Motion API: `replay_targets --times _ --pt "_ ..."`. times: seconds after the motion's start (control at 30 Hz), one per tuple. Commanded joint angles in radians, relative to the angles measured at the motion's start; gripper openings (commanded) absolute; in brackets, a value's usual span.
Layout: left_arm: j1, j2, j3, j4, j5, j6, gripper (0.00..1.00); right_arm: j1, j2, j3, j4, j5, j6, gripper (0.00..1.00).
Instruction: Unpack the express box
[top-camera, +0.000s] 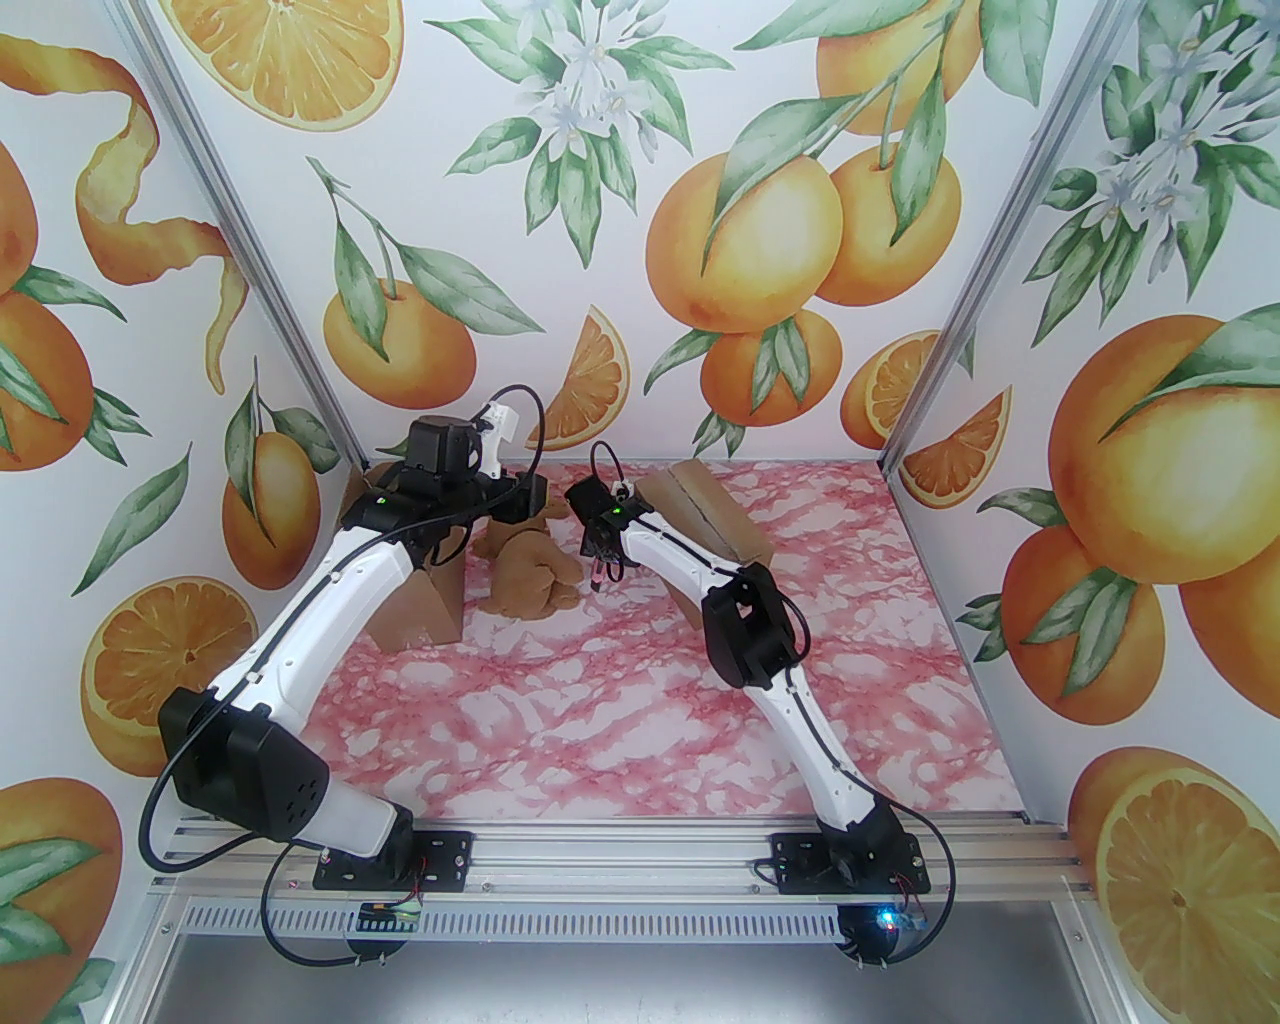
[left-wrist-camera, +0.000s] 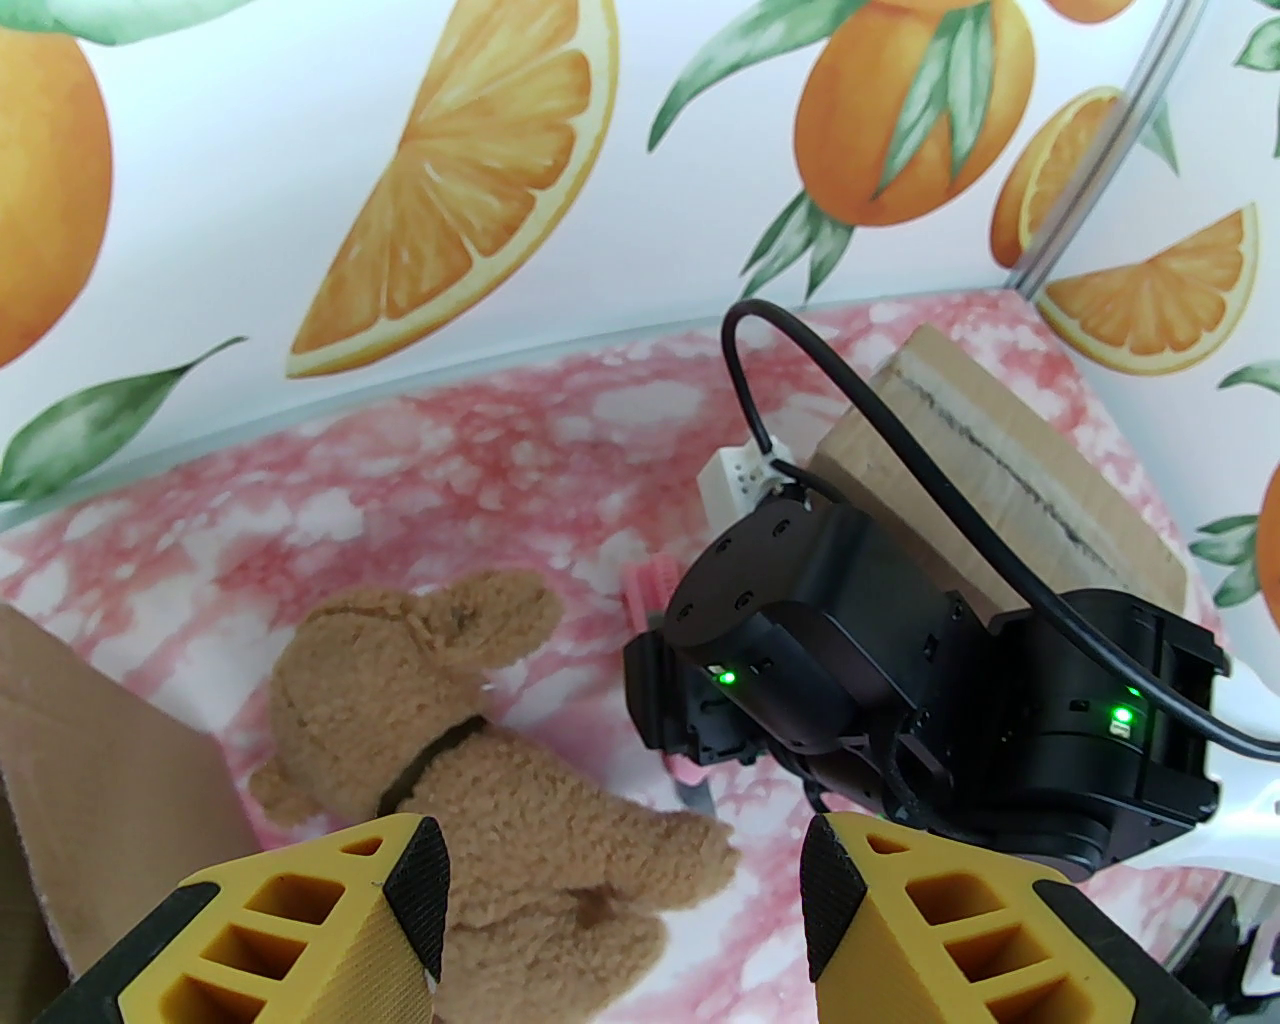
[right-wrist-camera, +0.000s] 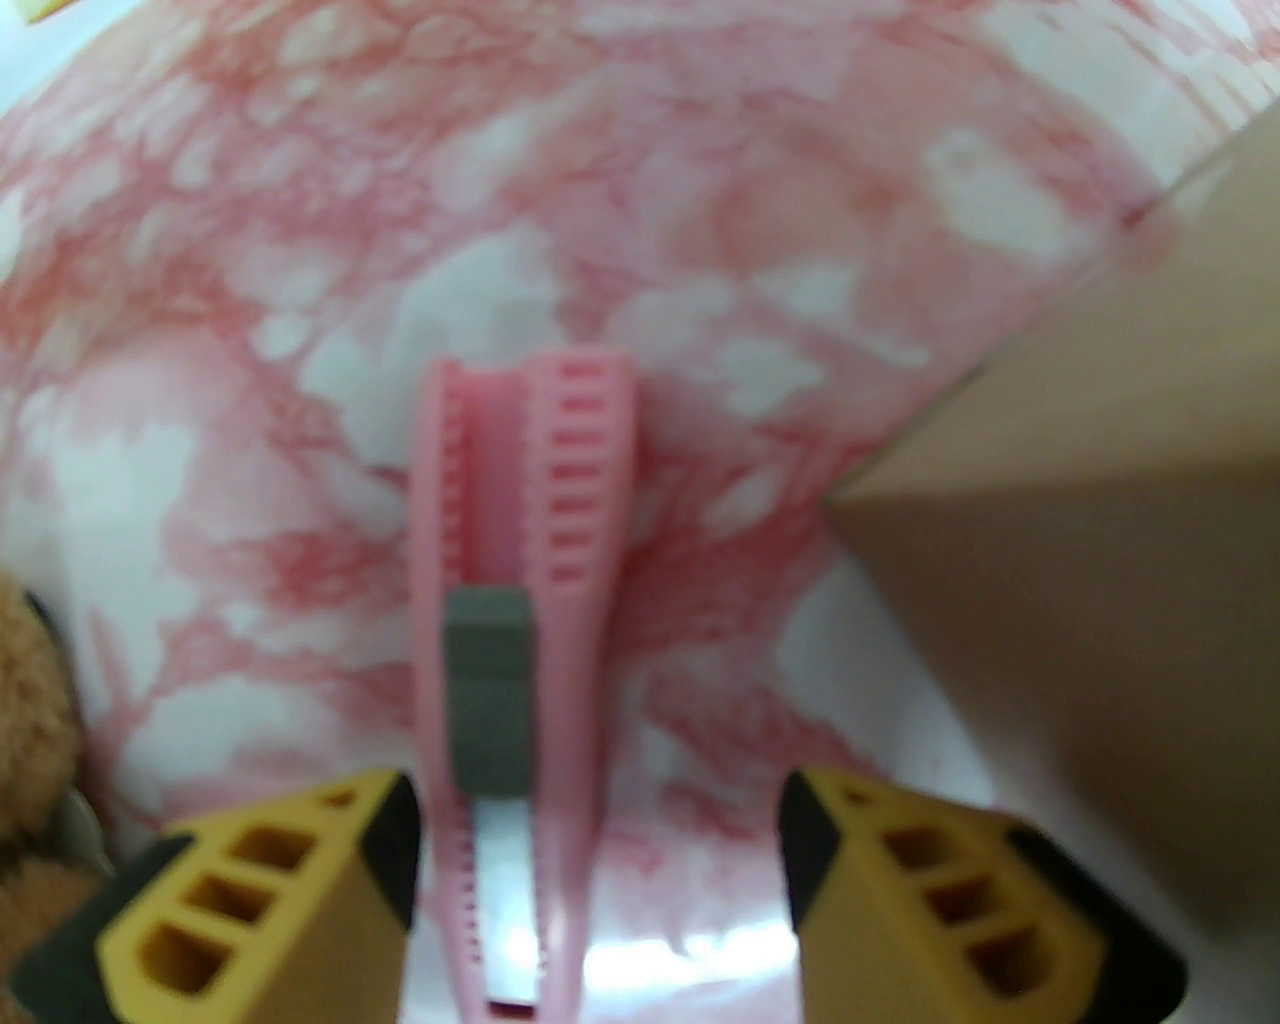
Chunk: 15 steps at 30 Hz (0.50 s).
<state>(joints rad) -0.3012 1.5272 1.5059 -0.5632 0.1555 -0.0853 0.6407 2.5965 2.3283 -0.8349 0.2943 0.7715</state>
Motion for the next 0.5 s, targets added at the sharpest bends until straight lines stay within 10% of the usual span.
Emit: replay_targets --times 0.0,0.47 --pt "0.007 0.015 0.045 -0.013 -0.008 0.019 0.62 -0.002 0.049 0.068 0.001 -0.009 0.017 0.65" --pt "0.01 0.054 0.097 -0.063 -0.005 0.035 0.62 -0.005 0.209 0.341 -0.273 0.02 -0.008 0.44"
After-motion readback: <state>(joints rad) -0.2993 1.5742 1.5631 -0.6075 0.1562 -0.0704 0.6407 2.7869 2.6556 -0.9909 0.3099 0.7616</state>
